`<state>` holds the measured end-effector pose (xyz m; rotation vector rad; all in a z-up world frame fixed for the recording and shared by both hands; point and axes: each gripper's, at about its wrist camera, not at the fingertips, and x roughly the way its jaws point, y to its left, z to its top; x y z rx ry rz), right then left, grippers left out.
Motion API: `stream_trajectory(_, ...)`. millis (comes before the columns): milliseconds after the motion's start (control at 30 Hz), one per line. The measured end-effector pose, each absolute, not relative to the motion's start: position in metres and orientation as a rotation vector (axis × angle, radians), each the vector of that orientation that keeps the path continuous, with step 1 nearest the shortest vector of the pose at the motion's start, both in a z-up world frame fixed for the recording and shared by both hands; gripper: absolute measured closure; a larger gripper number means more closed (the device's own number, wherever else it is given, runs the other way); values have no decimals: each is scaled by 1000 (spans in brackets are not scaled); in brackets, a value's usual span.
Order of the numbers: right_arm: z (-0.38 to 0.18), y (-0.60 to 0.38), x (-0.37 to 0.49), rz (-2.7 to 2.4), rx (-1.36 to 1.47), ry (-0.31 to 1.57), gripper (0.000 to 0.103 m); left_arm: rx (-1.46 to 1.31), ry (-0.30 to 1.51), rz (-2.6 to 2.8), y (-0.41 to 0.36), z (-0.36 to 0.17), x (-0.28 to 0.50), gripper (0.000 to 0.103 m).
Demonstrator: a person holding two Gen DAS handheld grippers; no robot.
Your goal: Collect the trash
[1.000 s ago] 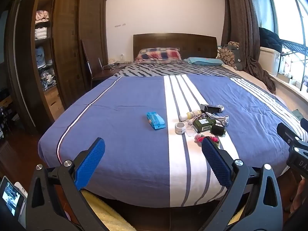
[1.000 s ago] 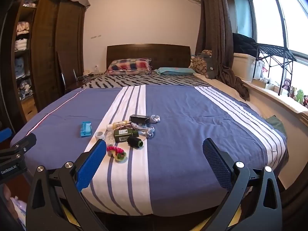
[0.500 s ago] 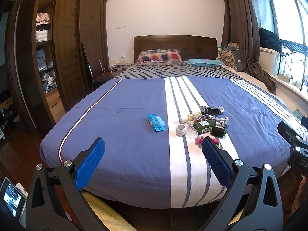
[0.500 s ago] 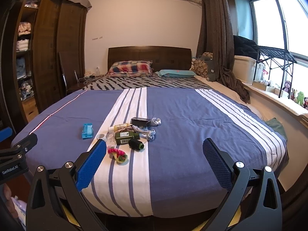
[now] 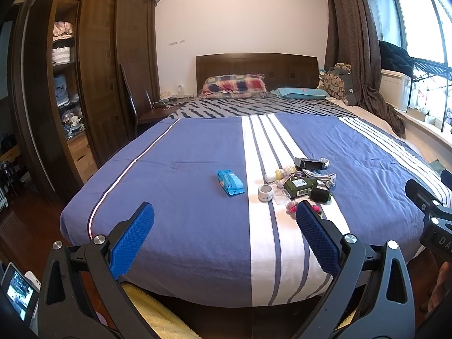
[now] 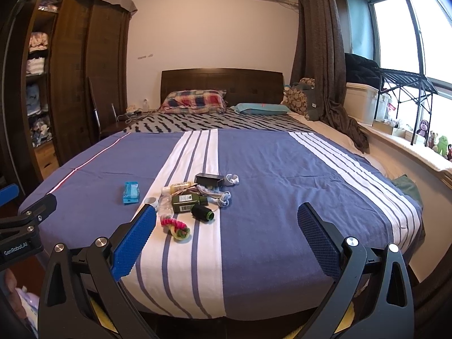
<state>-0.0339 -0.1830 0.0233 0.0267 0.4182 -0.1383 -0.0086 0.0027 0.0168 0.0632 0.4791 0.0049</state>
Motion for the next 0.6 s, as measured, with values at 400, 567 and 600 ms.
stream_trajectory(400, 22, -180, -33, -134, 22, 421, 3, 65, 480, 5, 3, 17, -9, 8)
stream_trajectory(567, 21, -179, -33, -133, 22, 422, 3, 65, 479, 4, 2, 17, -9, 8)
stream_trajectory(600, 21, -179, -33, -134, 23, 422, 3, 64, 479, 4, 3, 18, -9, 8)
